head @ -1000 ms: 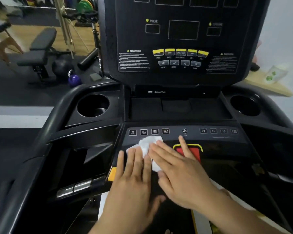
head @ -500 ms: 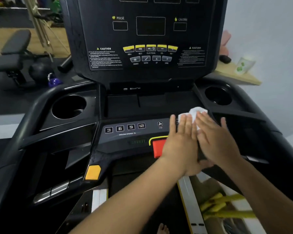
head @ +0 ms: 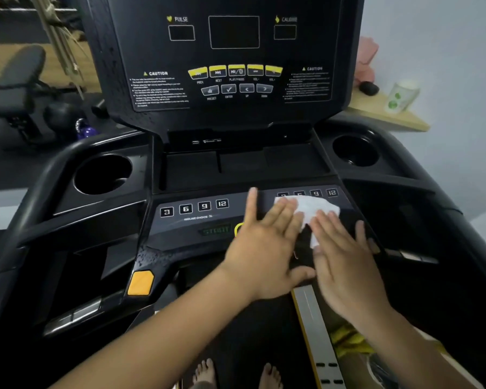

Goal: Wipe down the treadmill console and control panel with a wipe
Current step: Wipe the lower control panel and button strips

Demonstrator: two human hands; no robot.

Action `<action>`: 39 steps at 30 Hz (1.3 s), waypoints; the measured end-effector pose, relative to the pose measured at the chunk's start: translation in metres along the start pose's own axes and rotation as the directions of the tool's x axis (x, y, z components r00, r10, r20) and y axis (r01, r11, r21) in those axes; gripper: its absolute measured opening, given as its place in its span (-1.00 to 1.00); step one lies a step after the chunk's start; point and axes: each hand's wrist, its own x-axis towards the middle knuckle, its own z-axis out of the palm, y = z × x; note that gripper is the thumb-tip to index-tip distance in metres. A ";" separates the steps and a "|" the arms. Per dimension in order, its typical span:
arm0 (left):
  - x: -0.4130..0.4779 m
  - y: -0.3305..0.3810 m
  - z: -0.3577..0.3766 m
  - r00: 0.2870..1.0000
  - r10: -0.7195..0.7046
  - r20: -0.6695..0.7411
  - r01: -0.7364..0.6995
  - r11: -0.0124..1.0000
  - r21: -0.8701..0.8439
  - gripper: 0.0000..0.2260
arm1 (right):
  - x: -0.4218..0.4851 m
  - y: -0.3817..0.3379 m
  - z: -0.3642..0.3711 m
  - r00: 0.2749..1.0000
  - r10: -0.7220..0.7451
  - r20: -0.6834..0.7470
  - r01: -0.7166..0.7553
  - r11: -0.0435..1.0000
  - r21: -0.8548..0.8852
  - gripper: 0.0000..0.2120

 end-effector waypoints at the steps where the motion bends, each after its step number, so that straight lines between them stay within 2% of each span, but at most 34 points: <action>1: -0.009 -0.011 -0.001 0.999 -0.035 -0.005 0.035 0.999 -0.006 -0.16 | 0.007 -0.013 0.002 1.000 -0.029 0.011 0.029 1.000 -0.003 -0.49; 6: -0.051 -0.060 -0.004 0.971 -0.240 0.000 0.239 0.970 -0.044 -0.17 | 0.056 -0.076 0.002 0.969 -0.200 0.145 0.212 0.975 -0.070 -0.43; 8: -0.069 -0.077 -0.002 0.943 -0.332 -0.006 0.331 0.942 -0.063 -0.17 | 0.072 -0.103 0.001 0.942 -0.255 0.219 0.276 0.959 -0.070 -0.47; 11: -0.099 -0.091 0.003 0.901 -0.429 -0.065 0.413 0.893 -0.177 -0.21 | 0.085 -0.138 0.009 0.904 -0.354 0.239 0.374 0.927 -0.041 -0.50; 15: -0.142 -0.090 0.010 0.857 -0.510 -0.069 0.454 0.813 -0.365 -0.24 | 0.073 -0.171 0.028 0.869 -0.462 0.178 0.471 0.882 -0.011 -0.46; 18: -0.178 -0.077 0.018 0.843 -0.537 -0.032 0.447 0.733 -0.512 -0.26 | 0.045 -0.178 0.033 0.824 -0.541 0.166 0.538 0.840 0.070 -0.51; 21: -0.202 -0.062 0.025 0.832 -0.554 -0.033 0.449 0.706 -0.548 -0.32 | 0.020 -0.161 0.034 0.751 -0.634 0.185 0.625 0.773 0.110 -0.51; 23: -0.198 -0.064 0.025 0.832 -0.554 -0.039 0.449 0.712 -0.541 -0.34 | 0.023 -0.151 0.033 0.730 -0.657 0.188 0.652 0.752 0.096 -0.50; 28: -0.146 -0.090 0.016 0.853 -0.519 -0.053 0.461 0.798 -0.389 -0.27 | 0.066 -0.151 0.025 0.818 -0.547 0.178 0.562 0.826 -0.047 -0.50; 31: -0.125 -0.085 0.009 0.877 -0.477 -0.058 0.443 0.850 -0.284 -0.24 | 0.068 -0.130 0.022 0.849 -0.505 0.158 0.517 0.855 -0.046 -0.51; 34: -0.090 -0.066 0.001 0.930 -0.365 -0.046 0.348 0.913 -0.214 -0.19 | 0.066 -0.098 0.014 0.901 -0.418 0.117 0.427 0.902 -0.060 -0.52; 39: -0.002 -0.028 -0.003 0.984 -0.177 0.014 0.177 0.976 -0.126 -0.19 | 0.061 -0.019 0.000 0.985 -0.169 0.014 0.170 0.983 -0.067 -0.52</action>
